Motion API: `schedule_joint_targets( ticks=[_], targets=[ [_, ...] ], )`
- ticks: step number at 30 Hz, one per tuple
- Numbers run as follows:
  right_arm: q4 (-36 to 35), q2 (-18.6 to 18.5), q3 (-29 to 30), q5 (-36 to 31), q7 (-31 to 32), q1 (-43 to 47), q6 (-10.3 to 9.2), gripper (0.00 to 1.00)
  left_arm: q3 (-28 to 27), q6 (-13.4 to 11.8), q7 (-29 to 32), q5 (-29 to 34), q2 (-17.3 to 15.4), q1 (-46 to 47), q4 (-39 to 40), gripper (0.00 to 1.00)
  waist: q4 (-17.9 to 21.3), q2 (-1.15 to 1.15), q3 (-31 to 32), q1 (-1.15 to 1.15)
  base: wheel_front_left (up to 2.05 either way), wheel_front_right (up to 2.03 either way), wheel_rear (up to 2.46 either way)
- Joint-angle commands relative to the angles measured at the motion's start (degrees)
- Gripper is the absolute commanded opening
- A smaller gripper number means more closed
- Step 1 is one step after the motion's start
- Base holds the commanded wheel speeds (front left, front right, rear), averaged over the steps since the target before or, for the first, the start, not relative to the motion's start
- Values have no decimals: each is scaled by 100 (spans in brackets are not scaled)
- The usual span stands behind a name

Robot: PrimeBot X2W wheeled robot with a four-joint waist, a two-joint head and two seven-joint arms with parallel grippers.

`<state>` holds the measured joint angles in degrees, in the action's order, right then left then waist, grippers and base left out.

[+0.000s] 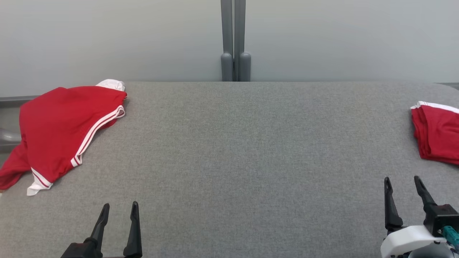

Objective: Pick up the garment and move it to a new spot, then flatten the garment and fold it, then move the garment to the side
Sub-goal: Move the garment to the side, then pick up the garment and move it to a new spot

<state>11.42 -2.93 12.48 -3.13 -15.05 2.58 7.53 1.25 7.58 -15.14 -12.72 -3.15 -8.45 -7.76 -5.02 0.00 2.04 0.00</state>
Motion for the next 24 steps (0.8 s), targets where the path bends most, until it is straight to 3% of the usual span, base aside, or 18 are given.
schedule_joint_targets(
  ticks=[1,6,16,20,24],
  targets=[
    [-48,-14,-77,33,-13,138,-8,100,-2,-14,1,83,-2,83,10,100,33,0,104,0,0,0,0],
    [21,-5,-322,441,-15,368,-8,100,4,-14,1,73,5,72,-13,100,136,0,138,0,0,0,0],
    [-4,-3,-392,519,-16,410,-8,100,149,-13,1,36,17,110,-39,100,114,0,121,0,0,0,0],
    [-34,-3,-395,554,-16,437,-8,100,205,-13,1,16,15,136,-91,100,-195,0,120,0,0,0,0],
    [-30,-1,-463,643,-16,487,-8,100,232,-13,1,39,14,143,-137,100,-802,0,157,0,0,0,0]
  ],
)
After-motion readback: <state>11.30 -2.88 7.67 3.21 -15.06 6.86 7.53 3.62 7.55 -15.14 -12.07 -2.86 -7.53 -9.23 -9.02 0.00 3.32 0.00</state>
